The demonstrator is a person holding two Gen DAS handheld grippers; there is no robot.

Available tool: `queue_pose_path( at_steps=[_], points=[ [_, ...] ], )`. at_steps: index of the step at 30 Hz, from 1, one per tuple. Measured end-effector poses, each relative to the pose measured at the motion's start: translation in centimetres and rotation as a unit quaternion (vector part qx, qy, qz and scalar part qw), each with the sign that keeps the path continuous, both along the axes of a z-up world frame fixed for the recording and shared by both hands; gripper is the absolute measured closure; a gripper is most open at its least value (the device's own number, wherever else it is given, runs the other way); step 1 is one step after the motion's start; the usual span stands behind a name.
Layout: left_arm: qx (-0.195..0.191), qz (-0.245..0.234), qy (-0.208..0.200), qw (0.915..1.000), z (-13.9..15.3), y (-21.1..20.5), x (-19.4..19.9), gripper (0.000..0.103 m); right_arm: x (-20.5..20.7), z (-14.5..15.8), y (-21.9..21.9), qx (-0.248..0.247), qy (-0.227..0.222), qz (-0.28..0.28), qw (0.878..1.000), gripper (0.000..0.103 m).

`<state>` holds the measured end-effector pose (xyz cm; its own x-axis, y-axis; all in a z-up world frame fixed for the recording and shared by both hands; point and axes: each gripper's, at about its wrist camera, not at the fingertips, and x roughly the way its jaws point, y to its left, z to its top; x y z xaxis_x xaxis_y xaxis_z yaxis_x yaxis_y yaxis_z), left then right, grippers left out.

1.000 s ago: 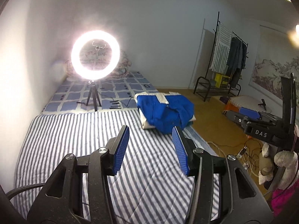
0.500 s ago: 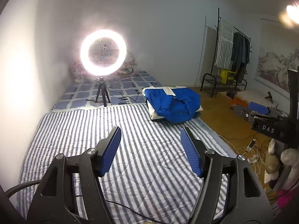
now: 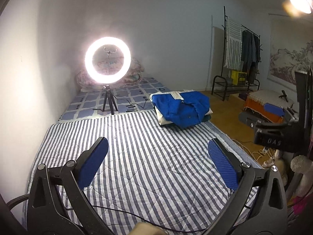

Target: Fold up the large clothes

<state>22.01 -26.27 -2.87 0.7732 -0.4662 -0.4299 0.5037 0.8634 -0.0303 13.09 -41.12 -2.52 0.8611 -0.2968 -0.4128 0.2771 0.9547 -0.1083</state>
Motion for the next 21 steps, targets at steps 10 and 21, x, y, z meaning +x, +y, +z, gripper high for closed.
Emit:
queue_pose_path(
  at_steps=[10,21],
  points=[
    [0.040,0.022,-0.005,0.9989,-1.3,-1.2,-0.3,0.000,0.1,-0.3,-0.6,0.017,0.007,-0.007,1.000,0.000],
    [0.049,0.029,0.000,0.9984,-1.8,-1.5,-0.2,0.000,0.1,-0.8,-0.8,0.019,0.014,-0.009,1.000,0.000]
  ],
)
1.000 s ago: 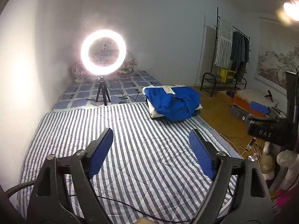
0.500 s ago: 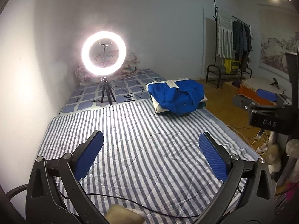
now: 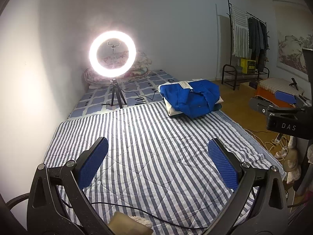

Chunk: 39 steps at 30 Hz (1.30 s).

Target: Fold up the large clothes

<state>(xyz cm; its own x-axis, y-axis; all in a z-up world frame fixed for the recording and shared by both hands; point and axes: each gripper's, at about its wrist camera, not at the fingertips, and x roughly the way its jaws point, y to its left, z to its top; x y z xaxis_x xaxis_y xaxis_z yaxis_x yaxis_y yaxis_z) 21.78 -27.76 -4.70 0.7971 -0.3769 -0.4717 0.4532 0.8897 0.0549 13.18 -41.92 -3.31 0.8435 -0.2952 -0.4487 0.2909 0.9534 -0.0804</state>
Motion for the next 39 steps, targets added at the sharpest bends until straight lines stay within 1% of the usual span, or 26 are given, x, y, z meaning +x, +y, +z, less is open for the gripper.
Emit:
queue_pose_path(
  at_steps=[39],
  points=[
    [0.000,0.004,-0.007,1.0000,0.32,-0.54,-0.21,0.000,0.10,-0.51,0.08,-0.004,0.009,-0.004,1.000,0.000]
  ],
)
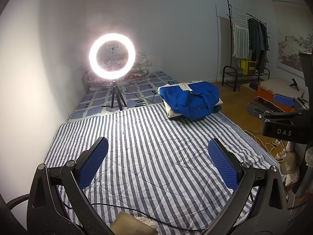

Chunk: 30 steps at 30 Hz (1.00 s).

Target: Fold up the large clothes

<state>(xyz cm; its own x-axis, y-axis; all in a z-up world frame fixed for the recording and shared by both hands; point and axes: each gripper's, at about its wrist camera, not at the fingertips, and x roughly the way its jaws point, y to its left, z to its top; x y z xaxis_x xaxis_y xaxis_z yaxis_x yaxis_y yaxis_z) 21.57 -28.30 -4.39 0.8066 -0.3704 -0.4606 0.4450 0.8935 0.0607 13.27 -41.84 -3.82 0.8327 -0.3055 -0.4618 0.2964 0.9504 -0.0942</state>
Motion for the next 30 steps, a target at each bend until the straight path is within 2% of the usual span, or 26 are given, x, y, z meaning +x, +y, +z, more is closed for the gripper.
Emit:
queue_pose_path(
  at_steps=[30],
  points=[
    [-0.003,0.011,0.008,0.9999,-0.03,-0.49,-0.26,0.000,-0.15,-0.39,-0.22,0.000,0.002,-0.003,1.000,0.000]
  ],
)
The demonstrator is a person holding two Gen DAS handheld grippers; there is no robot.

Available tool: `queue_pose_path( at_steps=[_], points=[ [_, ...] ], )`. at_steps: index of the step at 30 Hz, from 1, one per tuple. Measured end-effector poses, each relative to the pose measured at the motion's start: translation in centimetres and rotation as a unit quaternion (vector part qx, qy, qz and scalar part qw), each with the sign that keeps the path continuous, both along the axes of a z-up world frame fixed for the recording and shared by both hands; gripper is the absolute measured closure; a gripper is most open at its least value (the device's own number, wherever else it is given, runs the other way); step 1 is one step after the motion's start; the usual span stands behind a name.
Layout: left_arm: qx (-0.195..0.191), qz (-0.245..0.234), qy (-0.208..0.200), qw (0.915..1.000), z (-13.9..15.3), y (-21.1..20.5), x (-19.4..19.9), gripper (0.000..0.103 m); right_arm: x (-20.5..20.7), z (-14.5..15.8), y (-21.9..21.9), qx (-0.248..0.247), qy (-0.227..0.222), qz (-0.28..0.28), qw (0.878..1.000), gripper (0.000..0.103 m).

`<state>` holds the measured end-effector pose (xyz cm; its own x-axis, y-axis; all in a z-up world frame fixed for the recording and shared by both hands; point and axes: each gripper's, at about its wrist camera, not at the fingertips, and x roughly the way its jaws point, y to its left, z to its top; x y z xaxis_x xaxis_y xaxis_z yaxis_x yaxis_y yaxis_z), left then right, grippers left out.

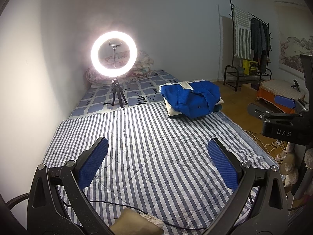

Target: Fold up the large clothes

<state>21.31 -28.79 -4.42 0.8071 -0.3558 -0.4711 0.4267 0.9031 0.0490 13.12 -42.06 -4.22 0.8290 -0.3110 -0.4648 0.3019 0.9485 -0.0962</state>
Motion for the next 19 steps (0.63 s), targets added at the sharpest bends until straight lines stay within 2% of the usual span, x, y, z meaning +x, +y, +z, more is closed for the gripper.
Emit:
queue_pose_path(
  at_steps=[14,19],
  points=[
    [0.000,0.004,0.001,1.0000,-0.30,0.19,0.13,0.000,0.04,-0.09,0.07,-0.001,0.002,0.000,1.000,0.000],
    [0.001,0.006,-0.015,0.9999,-0.31,0.42,-0.20,0.000,0.02,-0.28,0.10,-0.002,0.003,0.002,1.000,0.000]
  ],
)
